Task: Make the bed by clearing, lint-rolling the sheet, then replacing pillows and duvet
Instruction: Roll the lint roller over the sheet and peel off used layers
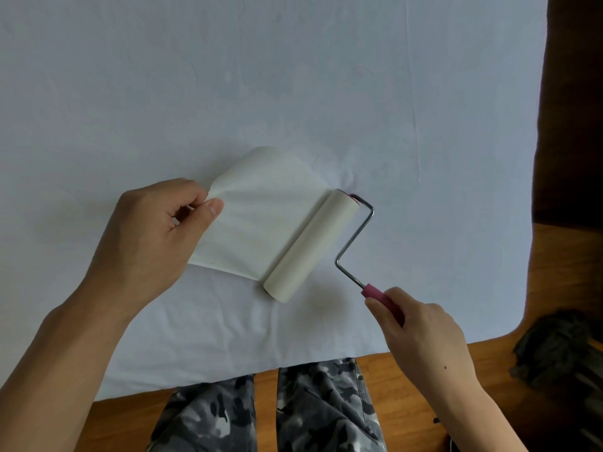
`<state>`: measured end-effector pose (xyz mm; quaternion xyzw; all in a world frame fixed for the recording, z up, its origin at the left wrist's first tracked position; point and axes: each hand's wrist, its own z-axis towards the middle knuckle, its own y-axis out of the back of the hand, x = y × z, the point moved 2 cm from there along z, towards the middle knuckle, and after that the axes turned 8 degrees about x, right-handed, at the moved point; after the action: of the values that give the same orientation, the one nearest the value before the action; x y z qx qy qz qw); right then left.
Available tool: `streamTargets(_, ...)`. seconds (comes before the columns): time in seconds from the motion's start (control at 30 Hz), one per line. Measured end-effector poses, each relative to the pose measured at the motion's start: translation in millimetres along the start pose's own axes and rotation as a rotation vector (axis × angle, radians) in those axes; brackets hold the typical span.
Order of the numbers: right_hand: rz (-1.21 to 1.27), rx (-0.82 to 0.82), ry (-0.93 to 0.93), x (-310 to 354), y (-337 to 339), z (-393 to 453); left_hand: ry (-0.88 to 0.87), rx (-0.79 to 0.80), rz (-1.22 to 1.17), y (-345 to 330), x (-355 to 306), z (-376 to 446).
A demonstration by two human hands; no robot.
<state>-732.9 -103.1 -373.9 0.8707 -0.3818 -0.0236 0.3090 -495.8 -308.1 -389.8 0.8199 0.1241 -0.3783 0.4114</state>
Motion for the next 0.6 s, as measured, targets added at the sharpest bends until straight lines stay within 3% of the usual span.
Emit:
streamTargets(0.23, -0.006, -0.036, -0.024, 1, -10, 9, -0.066, -0.024, 0.121, -3, -2, 2)
streamTargets(0.6, 0.015, 0.015, -0.062, -7, -9, 14, -0.133, -0.07, 0.093, -8, 1, -1)
